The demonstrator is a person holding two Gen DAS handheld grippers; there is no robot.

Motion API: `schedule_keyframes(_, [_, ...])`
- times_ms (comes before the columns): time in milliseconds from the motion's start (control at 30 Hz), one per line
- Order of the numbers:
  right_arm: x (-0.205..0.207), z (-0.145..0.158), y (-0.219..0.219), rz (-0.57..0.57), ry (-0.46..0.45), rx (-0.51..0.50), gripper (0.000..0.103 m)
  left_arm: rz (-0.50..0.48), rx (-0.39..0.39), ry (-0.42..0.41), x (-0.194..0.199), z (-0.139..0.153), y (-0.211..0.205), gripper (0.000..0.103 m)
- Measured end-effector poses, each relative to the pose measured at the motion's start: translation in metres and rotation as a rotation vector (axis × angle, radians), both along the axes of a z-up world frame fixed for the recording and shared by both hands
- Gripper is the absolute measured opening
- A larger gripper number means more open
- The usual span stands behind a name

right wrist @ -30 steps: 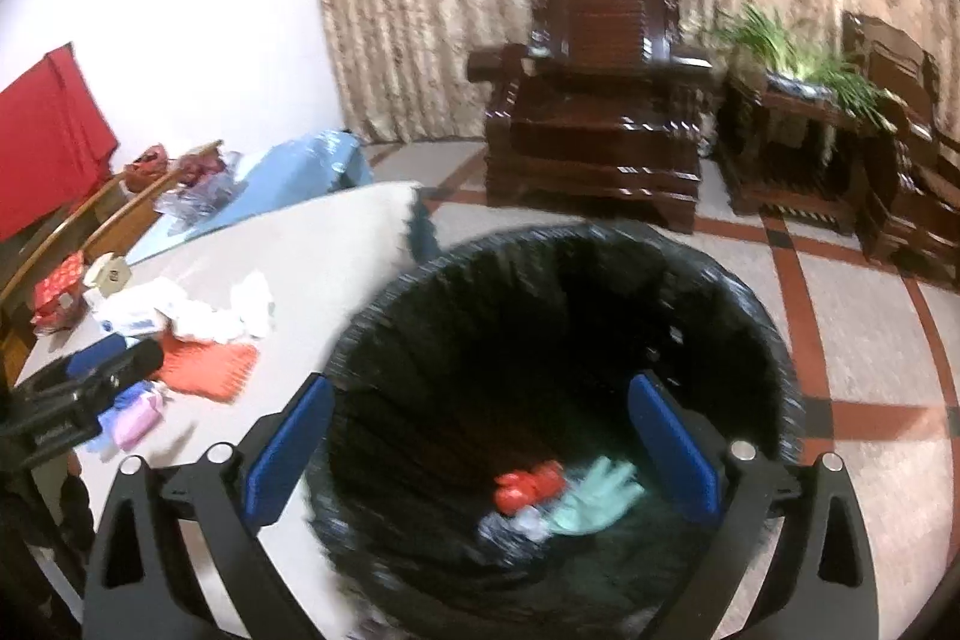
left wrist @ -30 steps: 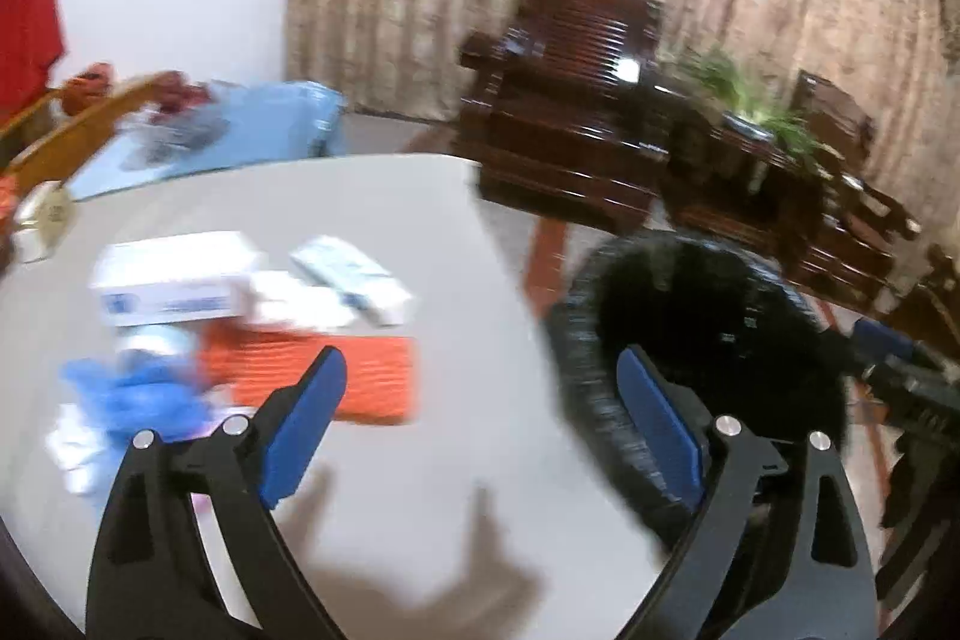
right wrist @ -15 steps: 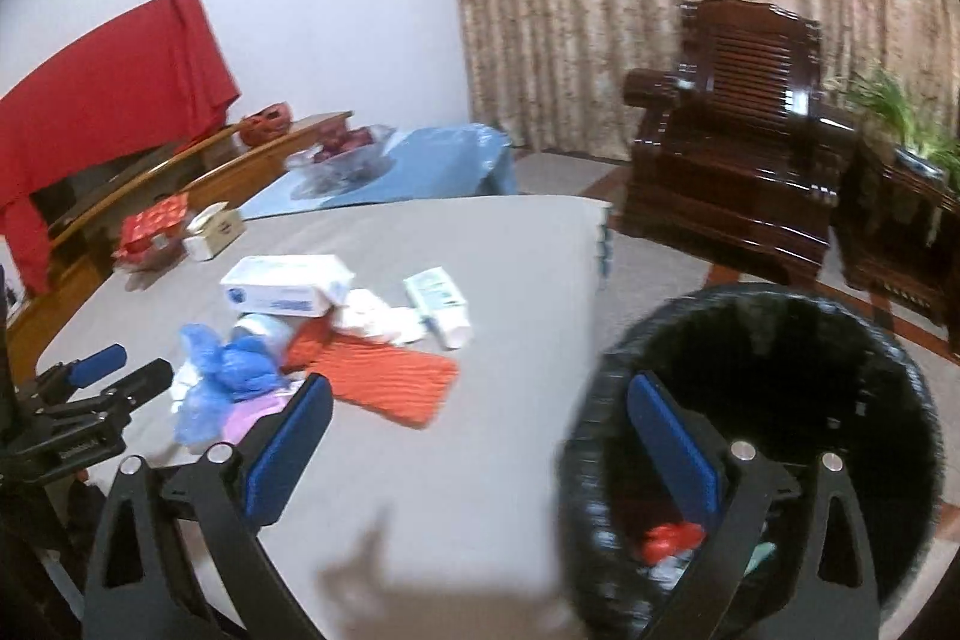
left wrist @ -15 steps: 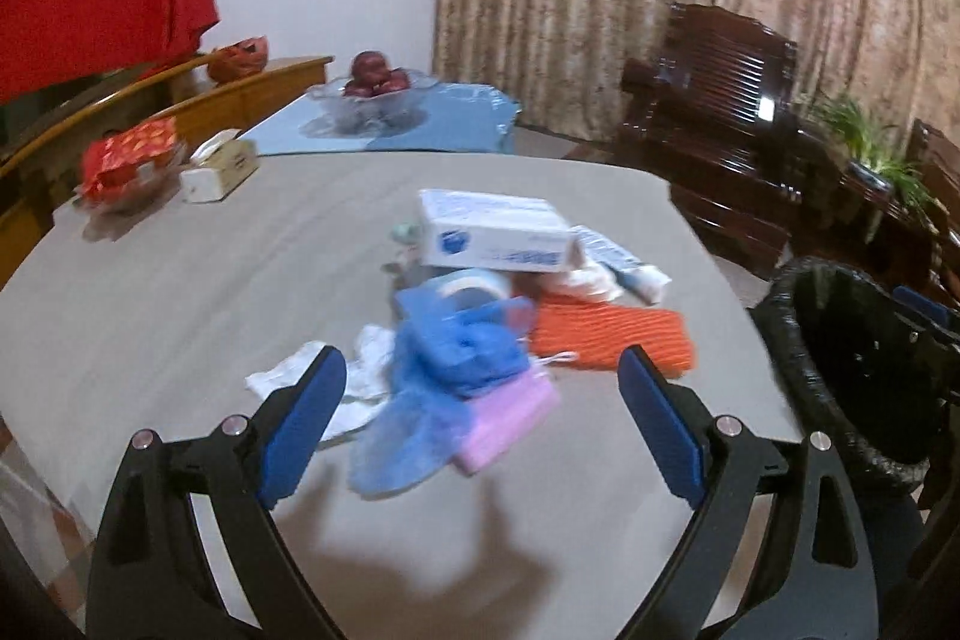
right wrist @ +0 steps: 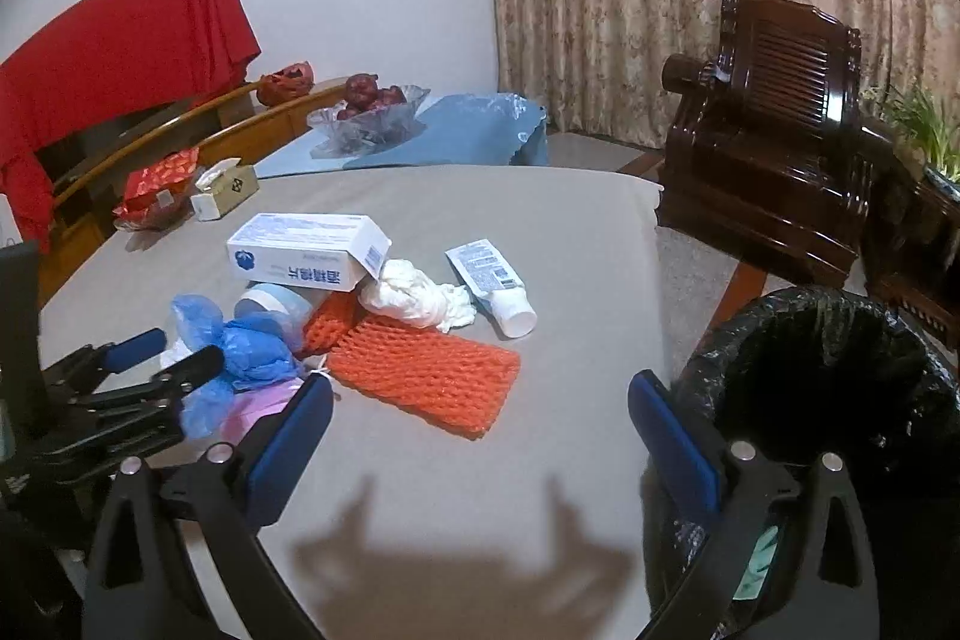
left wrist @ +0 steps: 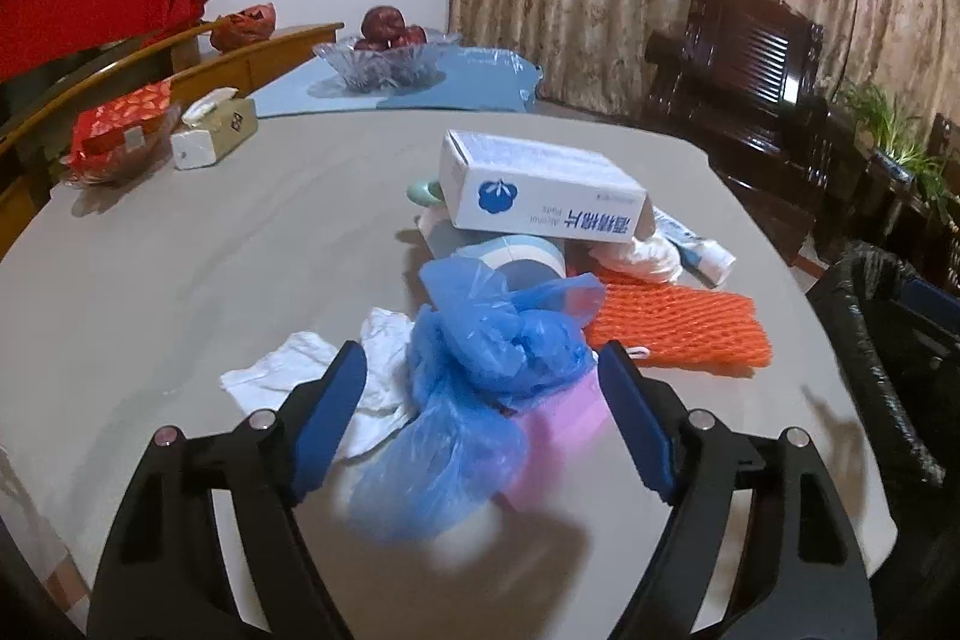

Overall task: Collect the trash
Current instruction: 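Grasp the blue plastic shoe covers with the left gripper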

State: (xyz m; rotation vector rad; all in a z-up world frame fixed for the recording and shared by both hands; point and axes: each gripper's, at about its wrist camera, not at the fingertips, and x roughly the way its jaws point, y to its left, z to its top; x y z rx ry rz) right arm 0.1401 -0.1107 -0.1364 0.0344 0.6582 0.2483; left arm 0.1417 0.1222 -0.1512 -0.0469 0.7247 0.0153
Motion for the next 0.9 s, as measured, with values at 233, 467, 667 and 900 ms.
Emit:
schedule_keyframes(233, [0.011, -0.012, 0.01, 0.022, 0.029, -0.013, 0.097, -0.006, -0.021, 0.042, 0.024, -0.015, -0.003, 0.049])
schedule_keyframes(467, [0.013, -0.016, 0.022, 0.056, 0.036, -0.008, 0.097, -0.006, -0.036, 0.022, 0.016, -0.007, -0.003, 0.03])
schedule_keyframes(667, [0.01, -0.015, 0.037, 0.089, 0.027, 0.006, 0.097, -0.017, -0.078, 0.002, -0.009, 0.014, 0.007, 0.001])
schedule_keyframes(900, [0.008, -0.011, 0.049, 0.124, 0.018, 0.018, 0.097, -0.014, -0.11, 0.006, -0.03, 0.026, 0.019, 0.001])
